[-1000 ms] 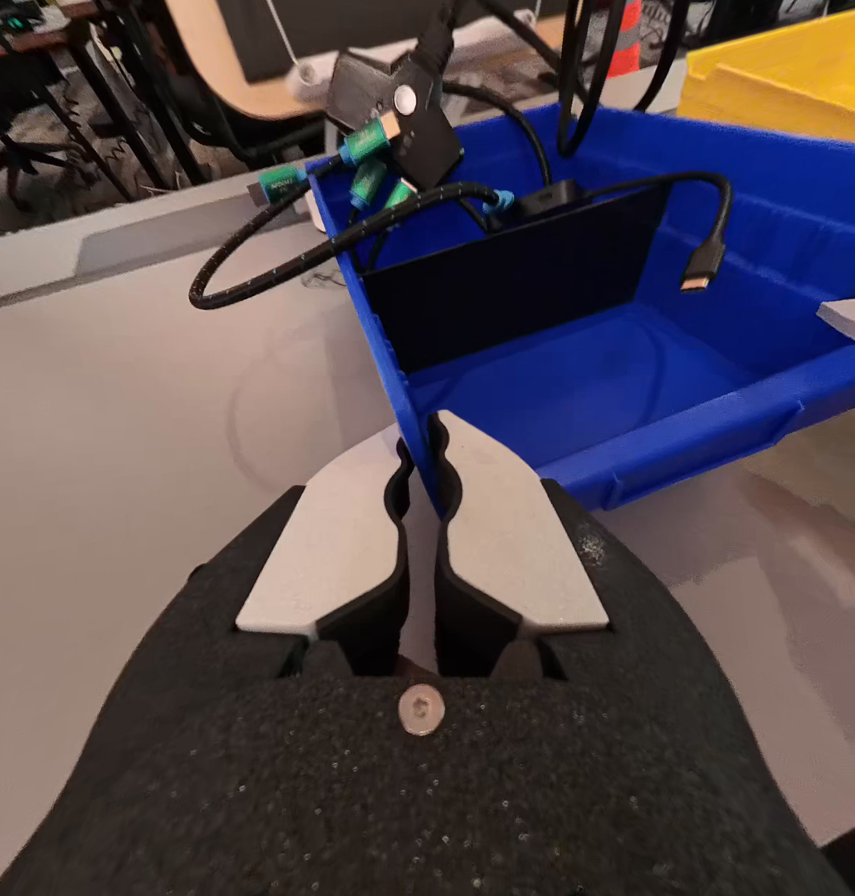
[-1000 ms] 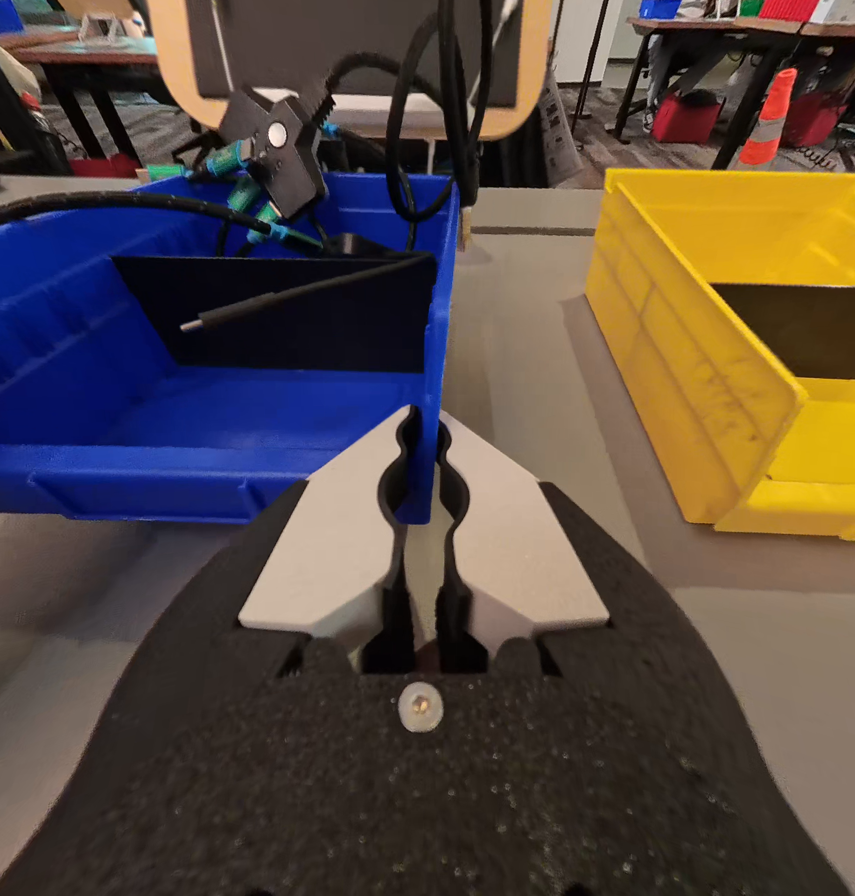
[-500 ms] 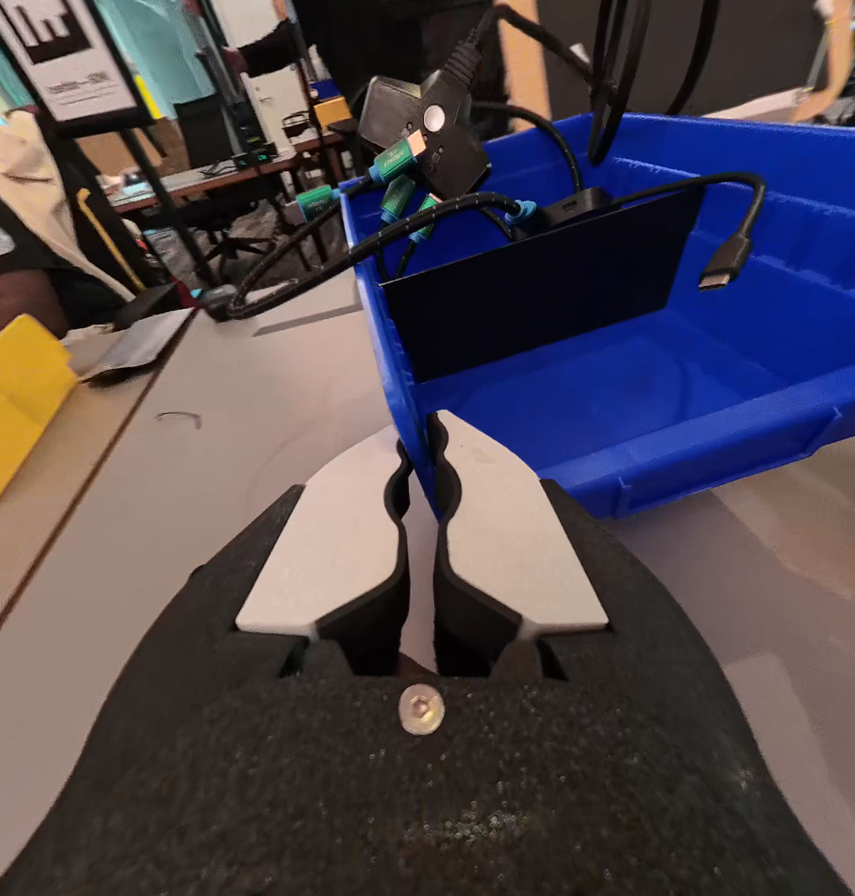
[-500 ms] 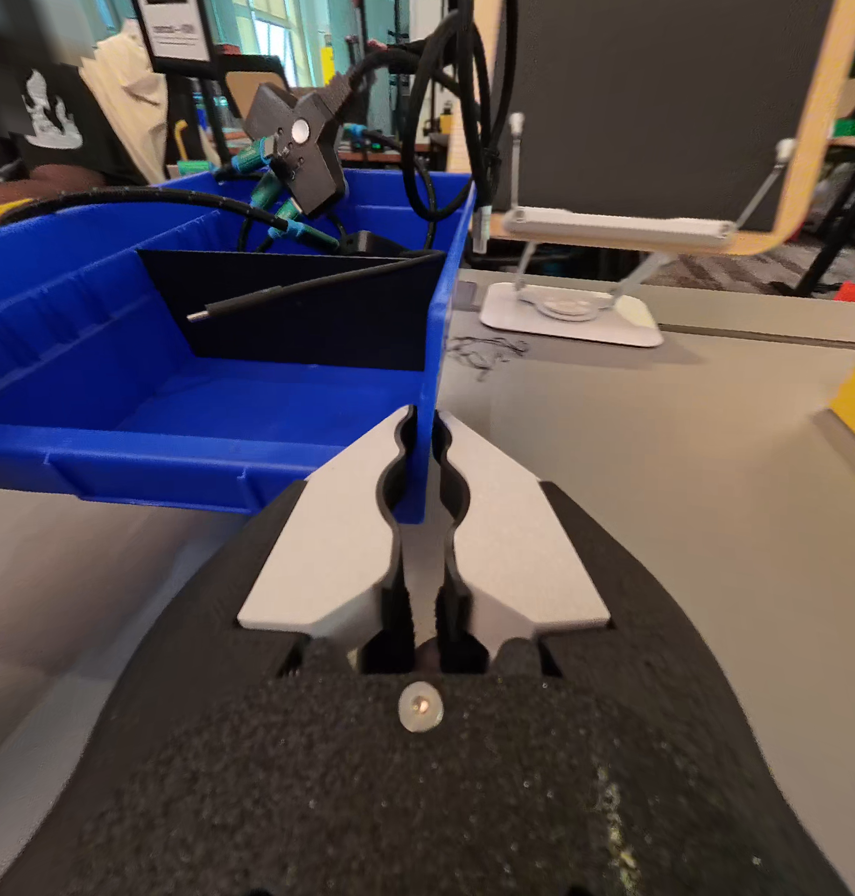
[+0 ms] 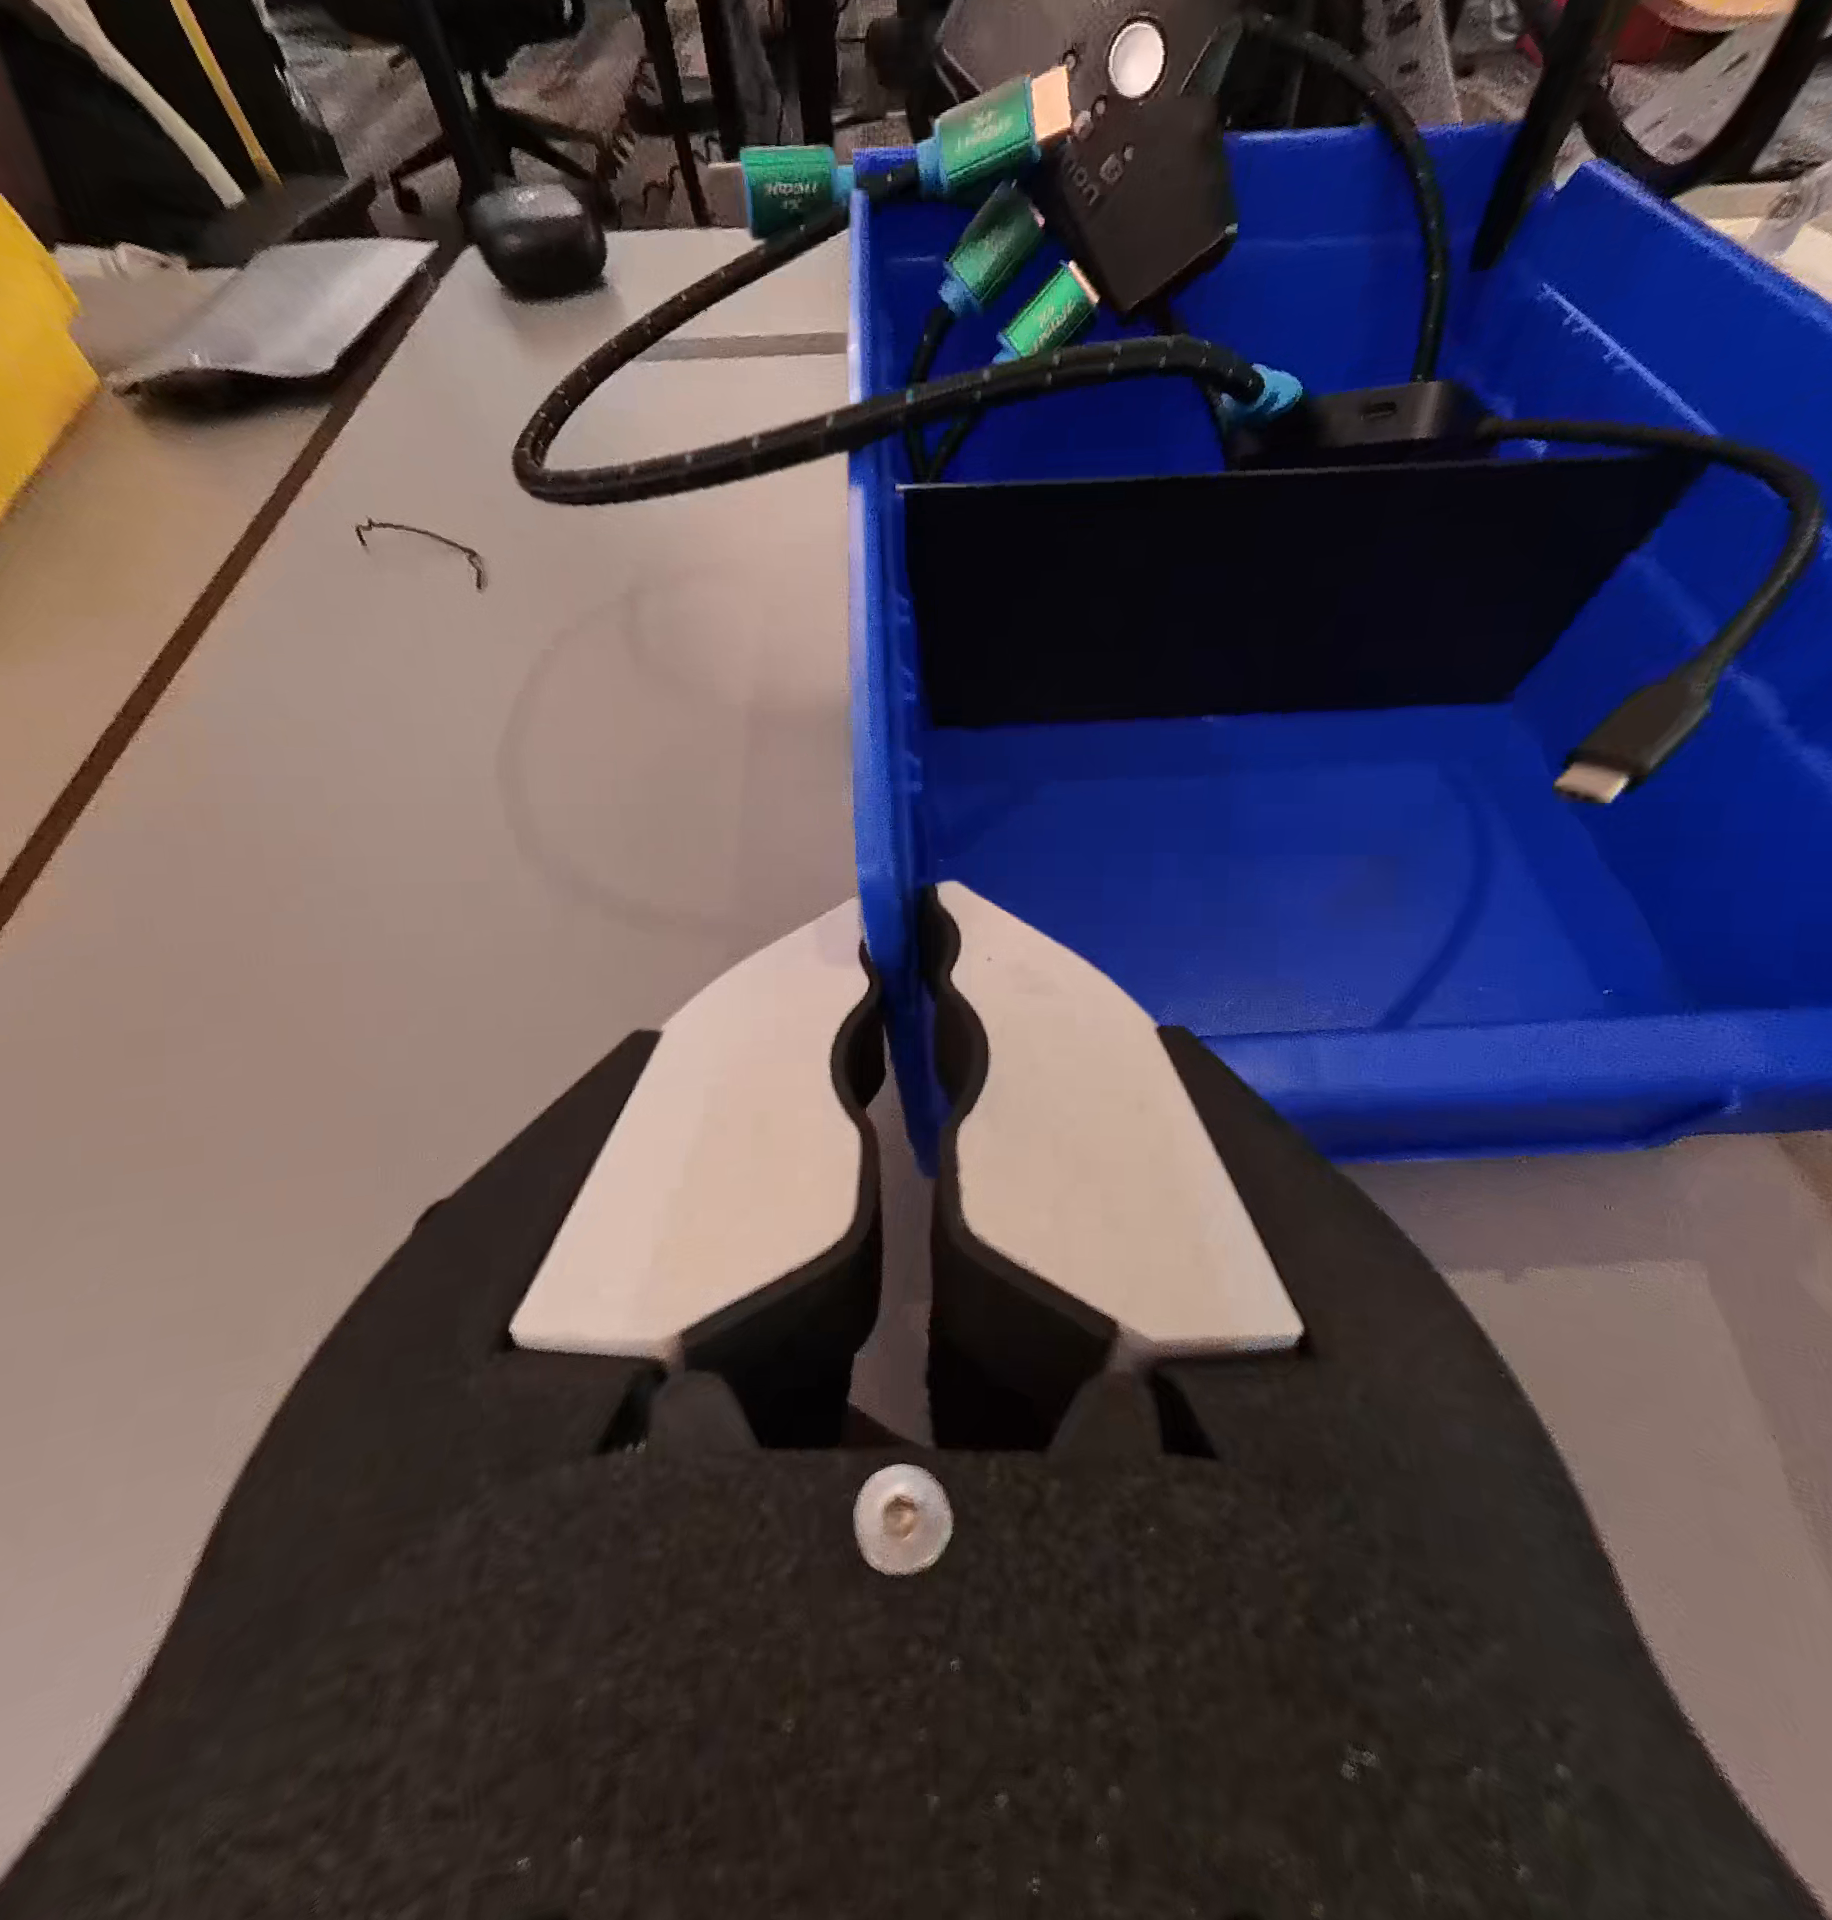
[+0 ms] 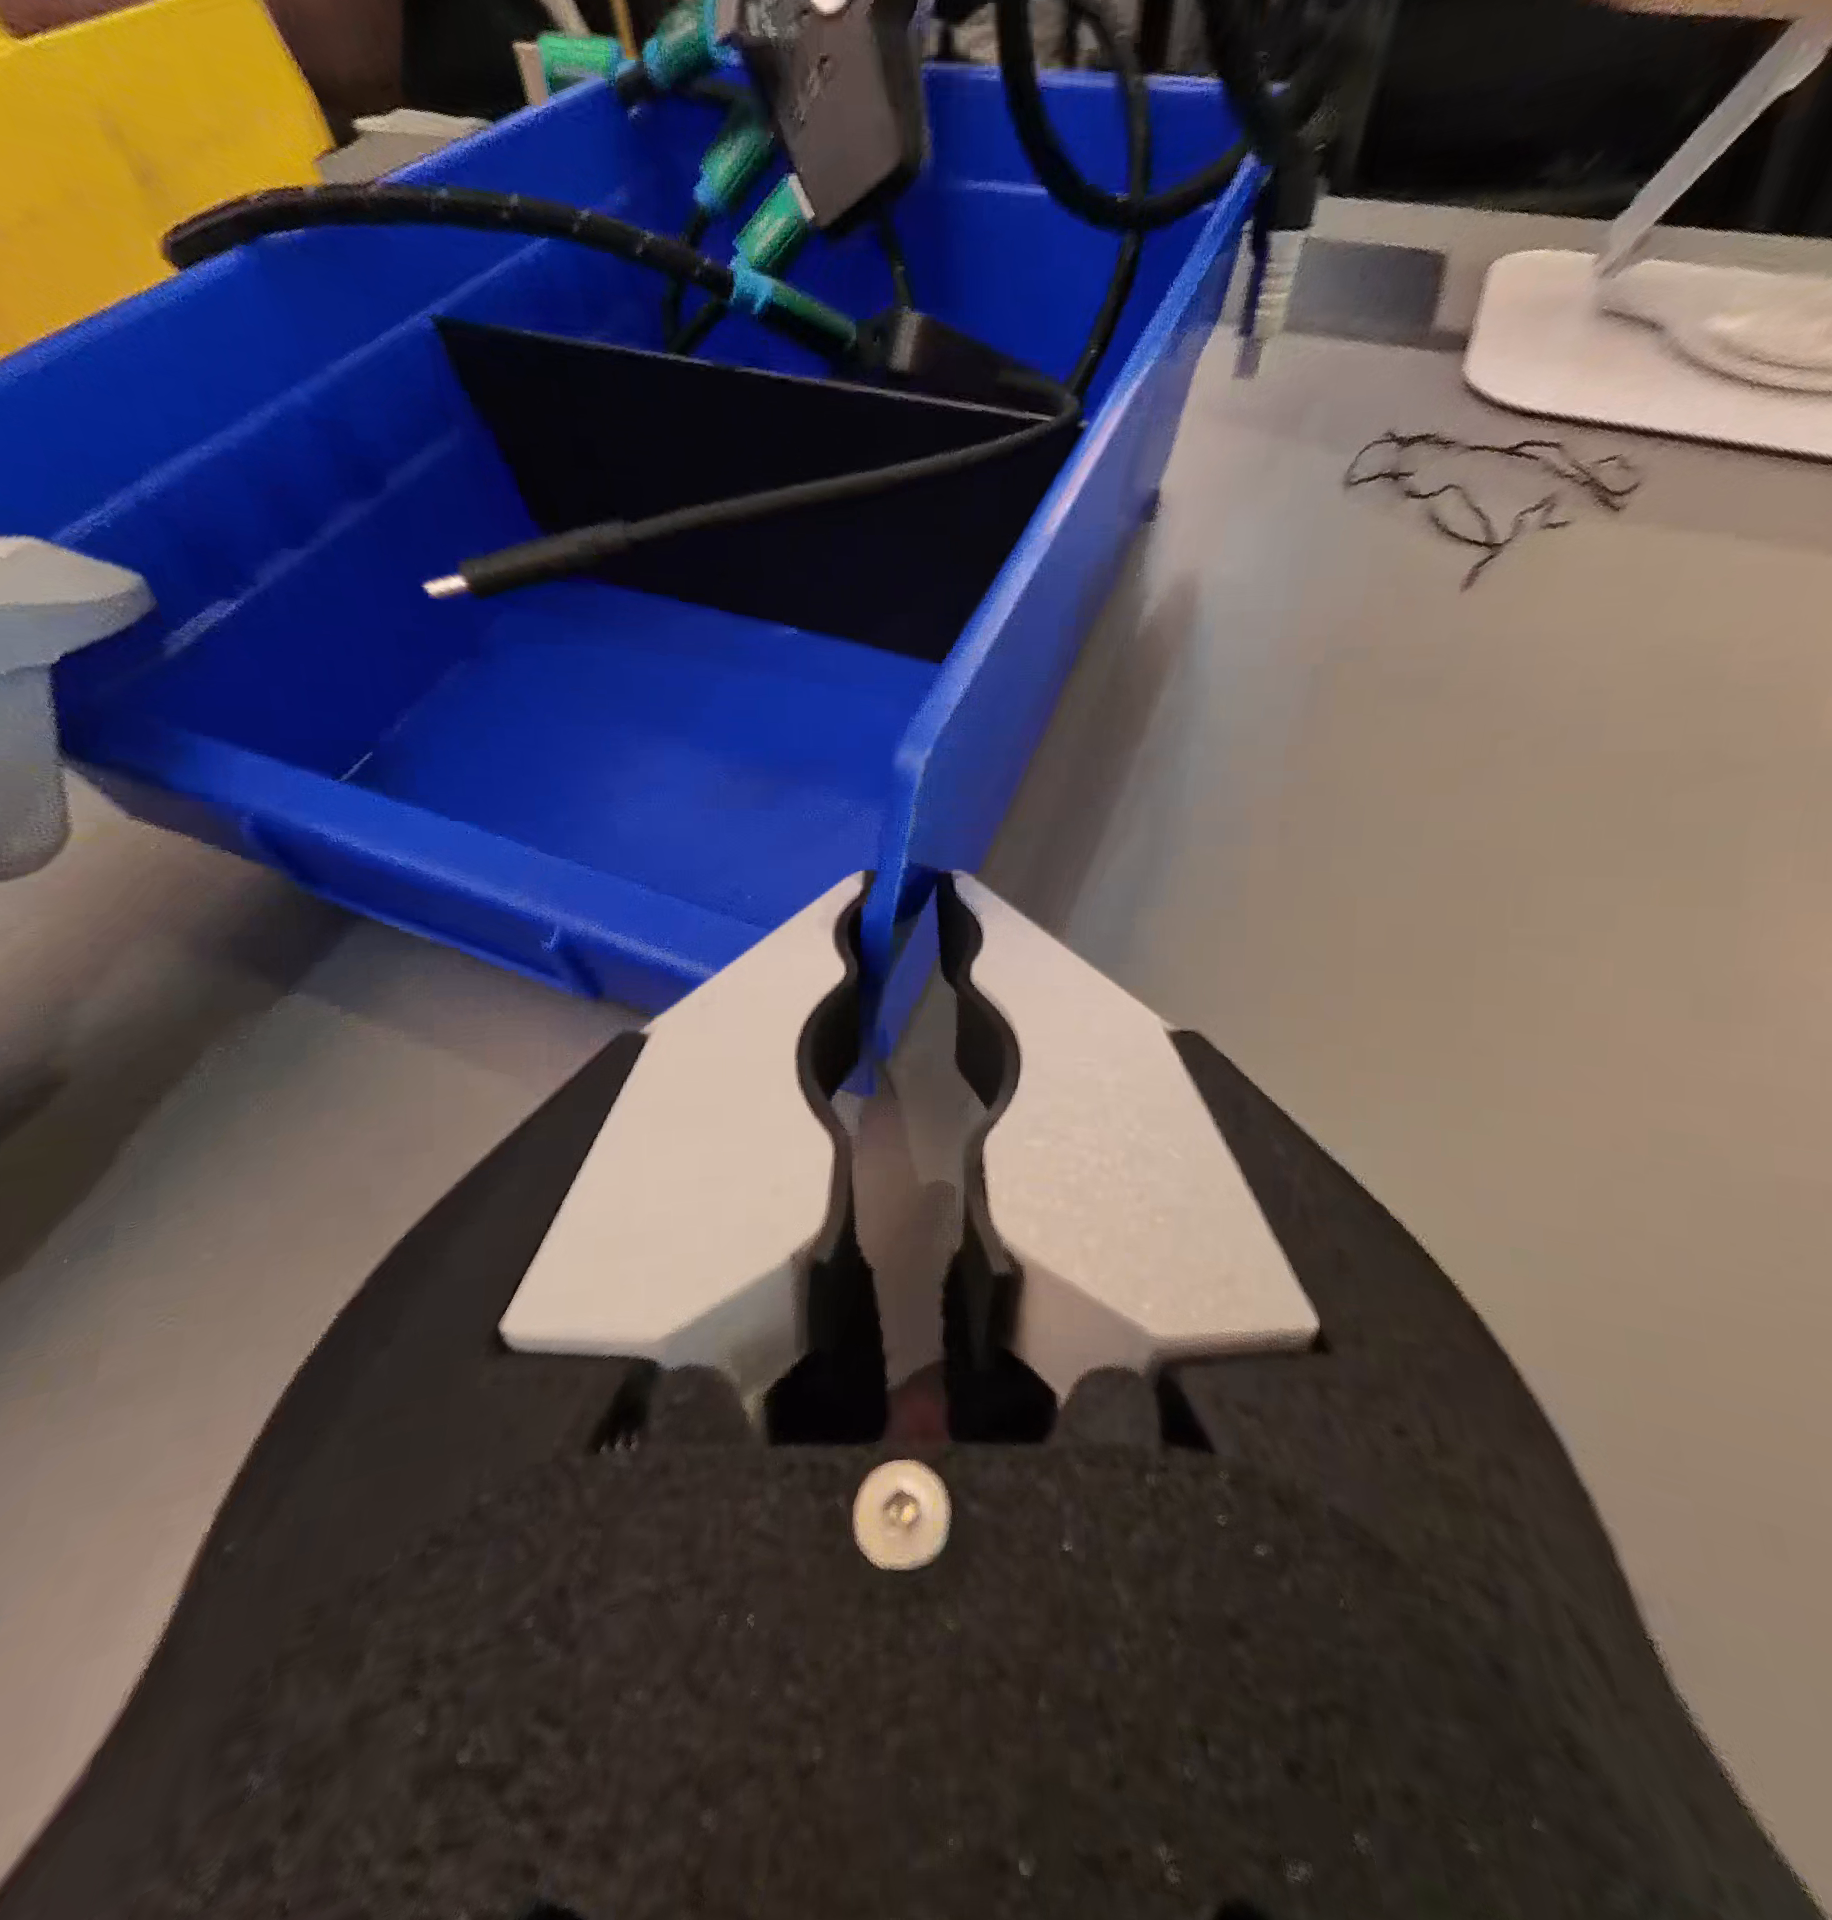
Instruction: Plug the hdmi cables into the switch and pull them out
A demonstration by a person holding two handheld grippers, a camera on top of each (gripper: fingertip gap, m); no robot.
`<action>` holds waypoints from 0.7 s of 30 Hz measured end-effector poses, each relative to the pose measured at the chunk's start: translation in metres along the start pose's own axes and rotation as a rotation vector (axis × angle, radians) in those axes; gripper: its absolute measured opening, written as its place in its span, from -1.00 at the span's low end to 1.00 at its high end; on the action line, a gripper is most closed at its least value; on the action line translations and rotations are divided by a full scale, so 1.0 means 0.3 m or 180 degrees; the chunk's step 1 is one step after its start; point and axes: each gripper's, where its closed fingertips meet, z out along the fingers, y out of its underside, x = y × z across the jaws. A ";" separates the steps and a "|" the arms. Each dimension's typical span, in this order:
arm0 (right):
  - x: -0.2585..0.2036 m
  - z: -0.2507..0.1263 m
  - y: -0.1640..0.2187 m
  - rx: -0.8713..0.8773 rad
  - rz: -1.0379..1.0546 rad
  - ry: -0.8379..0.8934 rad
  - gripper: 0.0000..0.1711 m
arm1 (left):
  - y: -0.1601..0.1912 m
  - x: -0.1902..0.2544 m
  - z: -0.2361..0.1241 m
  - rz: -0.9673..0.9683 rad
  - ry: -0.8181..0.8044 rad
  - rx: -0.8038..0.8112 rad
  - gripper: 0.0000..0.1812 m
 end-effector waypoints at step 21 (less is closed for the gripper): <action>0.804 -0.606 -0.018 0.0028 -0.0276 -0.0698 -0.67 | -0.170 0.321 -0.189 -0.0677 0.0860 0.0831 -0.65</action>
